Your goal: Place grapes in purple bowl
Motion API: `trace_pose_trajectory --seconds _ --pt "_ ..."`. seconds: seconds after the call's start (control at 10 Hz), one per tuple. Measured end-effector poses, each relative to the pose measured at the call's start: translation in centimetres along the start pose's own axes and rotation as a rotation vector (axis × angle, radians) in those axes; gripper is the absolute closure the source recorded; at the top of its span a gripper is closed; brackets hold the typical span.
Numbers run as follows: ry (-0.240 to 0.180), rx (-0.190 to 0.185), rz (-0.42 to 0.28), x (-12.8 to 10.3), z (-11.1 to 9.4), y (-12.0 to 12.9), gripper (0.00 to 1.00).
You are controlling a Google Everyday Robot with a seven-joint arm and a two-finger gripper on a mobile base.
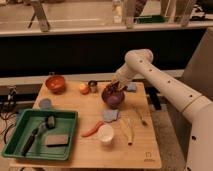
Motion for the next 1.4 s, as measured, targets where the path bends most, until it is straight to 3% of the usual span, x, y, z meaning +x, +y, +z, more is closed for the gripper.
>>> trace_pose_trajectory --seconds 0.4,1.4 --pt "0.002 0.002 0.005 0.13 0.08 0.04 0.63" --pt "0.002 0.005 0.014 0.37 0.37 0.17 0.63"
